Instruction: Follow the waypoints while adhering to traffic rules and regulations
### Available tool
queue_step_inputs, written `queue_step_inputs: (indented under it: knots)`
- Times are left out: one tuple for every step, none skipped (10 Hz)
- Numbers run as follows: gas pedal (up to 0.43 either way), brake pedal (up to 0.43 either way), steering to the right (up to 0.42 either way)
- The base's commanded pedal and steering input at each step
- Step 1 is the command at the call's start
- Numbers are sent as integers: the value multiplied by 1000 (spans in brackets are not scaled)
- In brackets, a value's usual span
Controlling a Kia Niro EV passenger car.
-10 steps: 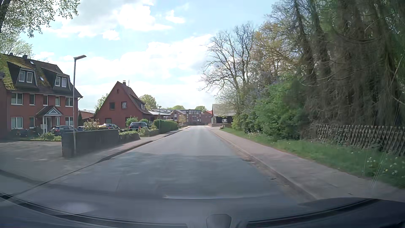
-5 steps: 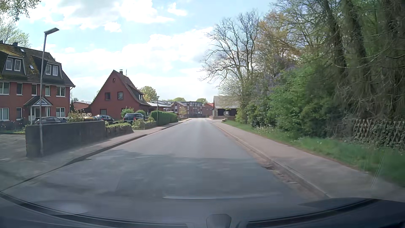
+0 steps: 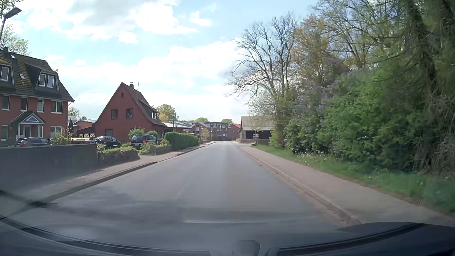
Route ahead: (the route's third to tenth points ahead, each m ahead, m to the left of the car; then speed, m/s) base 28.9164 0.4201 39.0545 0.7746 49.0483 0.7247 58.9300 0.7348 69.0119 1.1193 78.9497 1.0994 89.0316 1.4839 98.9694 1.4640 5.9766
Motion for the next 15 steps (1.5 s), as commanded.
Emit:
queue_step_inputs:
  knots:
    - [39,0,-7]
    - [39,0,-7]
    - [39,0,-7]
    - [47,0,-7]
    - [47,0,-8]
    - [59,0,-8]
    - [67,0,-7]
    - [79,0,-8]
    - [87,0,-8]
    - [87,0,-8]
    - [87,0,-8]
    - [87,0,-7]
    - [87,0,-5]
    - [87,0,-1]
    - [87,0,3]
